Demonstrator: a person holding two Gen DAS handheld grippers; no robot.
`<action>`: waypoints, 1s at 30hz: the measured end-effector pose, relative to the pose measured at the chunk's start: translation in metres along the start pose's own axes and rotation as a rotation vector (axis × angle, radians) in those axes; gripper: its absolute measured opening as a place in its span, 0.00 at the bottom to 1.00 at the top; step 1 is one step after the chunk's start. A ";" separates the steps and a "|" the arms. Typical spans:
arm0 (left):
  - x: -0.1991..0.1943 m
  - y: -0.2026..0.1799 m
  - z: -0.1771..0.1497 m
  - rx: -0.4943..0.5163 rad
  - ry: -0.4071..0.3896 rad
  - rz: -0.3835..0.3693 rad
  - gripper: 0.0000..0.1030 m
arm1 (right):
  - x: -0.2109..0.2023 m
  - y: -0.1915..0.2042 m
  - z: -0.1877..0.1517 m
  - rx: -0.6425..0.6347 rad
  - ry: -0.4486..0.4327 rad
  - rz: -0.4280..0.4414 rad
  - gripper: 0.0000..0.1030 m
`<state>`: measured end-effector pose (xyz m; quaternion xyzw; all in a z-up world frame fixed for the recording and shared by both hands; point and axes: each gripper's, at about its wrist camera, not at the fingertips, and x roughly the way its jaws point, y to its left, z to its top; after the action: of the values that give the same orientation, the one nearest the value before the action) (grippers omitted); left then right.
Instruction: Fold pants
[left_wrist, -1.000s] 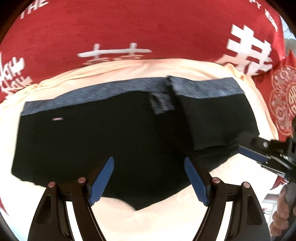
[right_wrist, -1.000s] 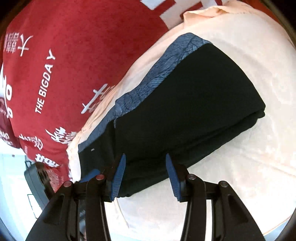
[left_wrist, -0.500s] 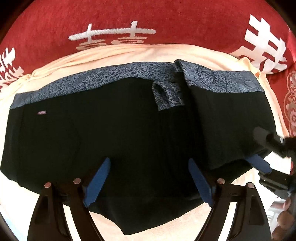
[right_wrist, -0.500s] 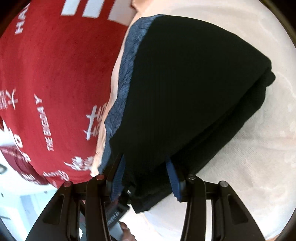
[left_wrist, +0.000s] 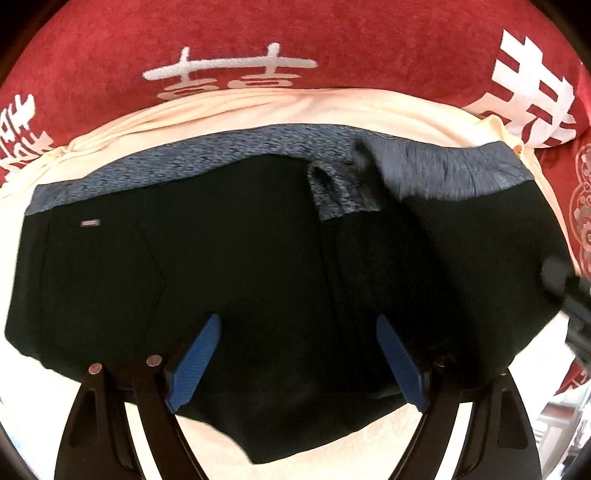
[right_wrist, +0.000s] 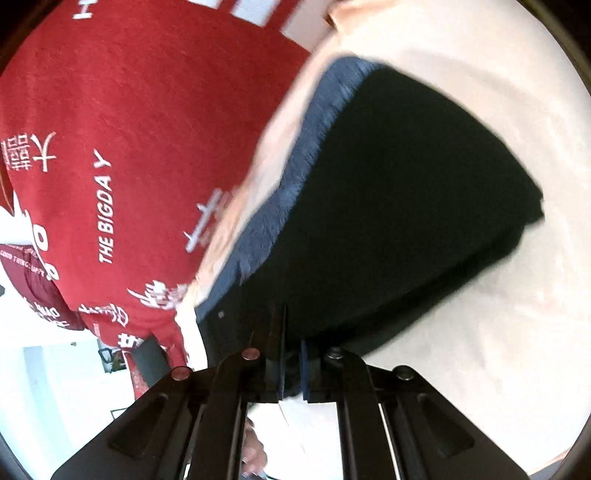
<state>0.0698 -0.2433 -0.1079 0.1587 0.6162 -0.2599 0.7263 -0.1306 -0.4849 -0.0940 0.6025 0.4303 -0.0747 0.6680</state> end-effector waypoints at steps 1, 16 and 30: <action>-0.002 0.002 0.000 0.000 -0.001 0.011 0.85 | 0.005 -0.007 -0.004 0.017 0.015 -0.010 0.06; -0.046 0.039 0.012 -0.063 -0.043 0.117 0.85 | -0.039 0.033 0.015 -0.468 0.131 -0.182 0.48; -0.018 -0.089 0.062 0.054 -0.062 -0.040 0.85 | -0.023 -0.068 0.160 -0.137 0.133 -0.064 0.39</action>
<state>0.0668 -0.3466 -0.0707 0.1579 0.5892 -0.2958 0.7351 -0.1094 -0.6513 -0.1450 0.5450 0.4968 -0.0264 0.6749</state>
